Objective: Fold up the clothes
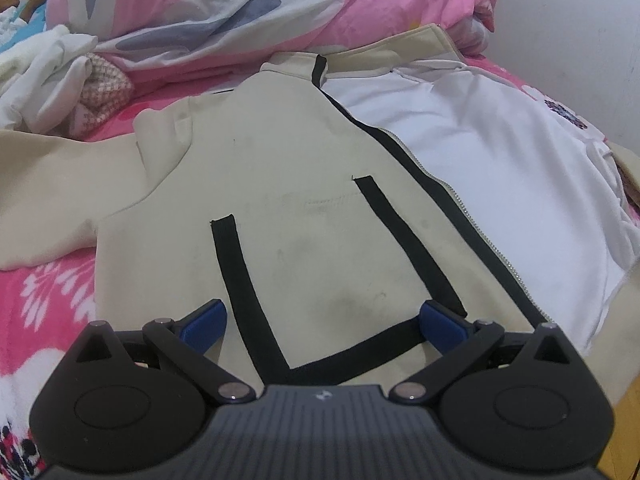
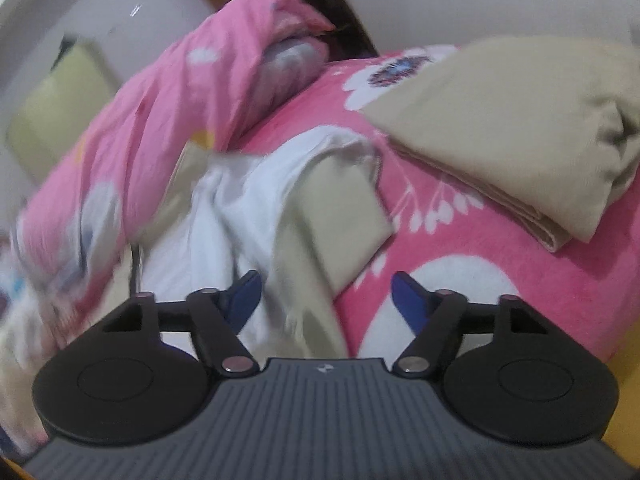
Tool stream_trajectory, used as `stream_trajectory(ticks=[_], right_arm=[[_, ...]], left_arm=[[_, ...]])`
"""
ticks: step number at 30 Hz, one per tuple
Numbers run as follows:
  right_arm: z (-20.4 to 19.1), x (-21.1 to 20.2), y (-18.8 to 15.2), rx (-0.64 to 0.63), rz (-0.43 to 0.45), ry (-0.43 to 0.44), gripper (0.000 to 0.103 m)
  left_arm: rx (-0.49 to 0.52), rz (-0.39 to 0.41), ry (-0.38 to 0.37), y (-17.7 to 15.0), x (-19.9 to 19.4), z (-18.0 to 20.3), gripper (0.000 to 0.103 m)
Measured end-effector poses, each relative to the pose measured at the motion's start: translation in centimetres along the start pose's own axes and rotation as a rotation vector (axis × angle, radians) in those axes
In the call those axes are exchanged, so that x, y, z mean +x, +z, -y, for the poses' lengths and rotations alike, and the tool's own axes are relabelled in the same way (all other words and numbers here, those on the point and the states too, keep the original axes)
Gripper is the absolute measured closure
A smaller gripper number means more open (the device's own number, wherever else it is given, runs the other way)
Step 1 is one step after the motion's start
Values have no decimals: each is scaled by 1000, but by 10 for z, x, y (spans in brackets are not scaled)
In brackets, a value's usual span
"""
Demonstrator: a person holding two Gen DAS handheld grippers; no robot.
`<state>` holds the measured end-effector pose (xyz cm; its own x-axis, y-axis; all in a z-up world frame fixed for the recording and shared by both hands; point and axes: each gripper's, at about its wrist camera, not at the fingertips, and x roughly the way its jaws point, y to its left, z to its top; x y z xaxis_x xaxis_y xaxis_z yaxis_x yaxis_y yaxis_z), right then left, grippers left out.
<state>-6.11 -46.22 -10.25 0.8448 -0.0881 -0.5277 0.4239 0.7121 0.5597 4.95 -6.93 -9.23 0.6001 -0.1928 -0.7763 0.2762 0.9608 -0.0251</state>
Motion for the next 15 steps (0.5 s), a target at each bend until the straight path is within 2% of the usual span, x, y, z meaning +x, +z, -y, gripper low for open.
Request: stream_trajectory(ticks=[2, 7, 13, 14, 15], right_arm=[[12, 9, 10, 86, 0, 14, 43], [26, 32, 21, 212, -17, 28, 44], [24, 48, 26, 214, -24, 19, 44], [23, 49, 27, 206, -25, 19, 45], [22, 50, 27, 198, -25, 20, 52]], left_arm=[[2, 0, 1, 0, 1, 0, 0], [3, -1, -1, -1, 2, 0, 0], [1, -1, -5, -1, 3, -2, 0], [2, -1, -5, -1, 3, -2, 0], [2, 0, -5, -1, 3, -2, 0]])
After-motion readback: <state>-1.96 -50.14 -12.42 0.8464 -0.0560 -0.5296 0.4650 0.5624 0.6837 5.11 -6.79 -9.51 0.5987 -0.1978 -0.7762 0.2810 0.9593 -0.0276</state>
